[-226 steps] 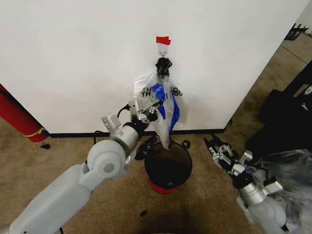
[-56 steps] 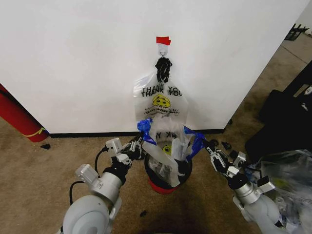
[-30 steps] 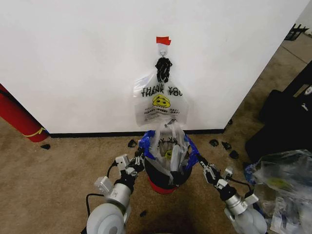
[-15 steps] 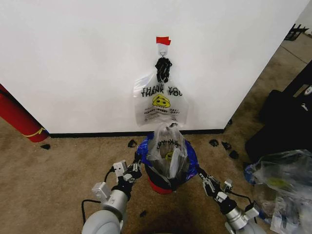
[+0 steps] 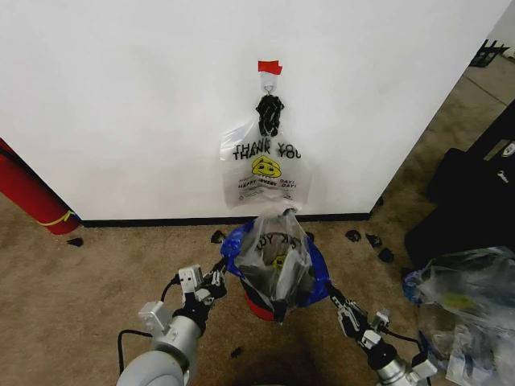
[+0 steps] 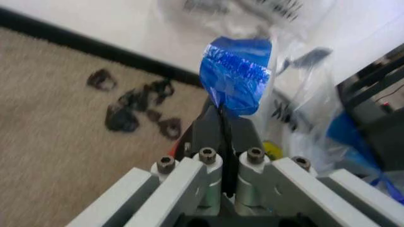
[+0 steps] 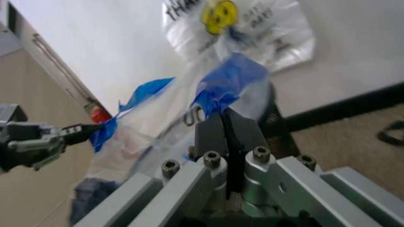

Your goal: Pick up the garbage bag from the wall and place it over the trash bin.

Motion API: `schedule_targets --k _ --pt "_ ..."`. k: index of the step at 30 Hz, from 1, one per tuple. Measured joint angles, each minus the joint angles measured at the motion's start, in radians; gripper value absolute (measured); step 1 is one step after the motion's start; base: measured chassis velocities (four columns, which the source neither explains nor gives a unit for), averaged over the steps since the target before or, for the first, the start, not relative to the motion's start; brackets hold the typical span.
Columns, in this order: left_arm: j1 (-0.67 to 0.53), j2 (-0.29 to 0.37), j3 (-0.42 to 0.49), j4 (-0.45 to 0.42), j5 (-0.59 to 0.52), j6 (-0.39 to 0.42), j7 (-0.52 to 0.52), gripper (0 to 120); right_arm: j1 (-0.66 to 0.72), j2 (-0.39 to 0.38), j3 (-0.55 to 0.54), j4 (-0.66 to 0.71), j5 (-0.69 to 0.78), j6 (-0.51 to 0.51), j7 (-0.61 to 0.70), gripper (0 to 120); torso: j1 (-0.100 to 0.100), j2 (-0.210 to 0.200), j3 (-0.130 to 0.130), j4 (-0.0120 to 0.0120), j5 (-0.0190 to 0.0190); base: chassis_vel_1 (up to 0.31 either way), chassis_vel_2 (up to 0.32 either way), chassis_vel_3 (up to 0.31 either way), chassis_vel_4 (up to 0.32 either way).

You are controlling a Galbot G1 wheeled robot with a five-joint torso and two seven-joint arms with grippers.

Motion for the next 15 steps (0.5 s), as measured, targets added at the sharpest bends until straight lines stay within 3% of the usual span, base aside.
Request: schedule_targets --k 15 --pt "-0.008 0.021 -0.012 0.001 -0.049 0.136 -0.093 0 -0.014 -0.011 0.022 -0.026 -0.114 -0.008 0.085 0 0.0 0.0 0.0 -0.0002 -0.0001 0.0 0.0 0.0 0.0"
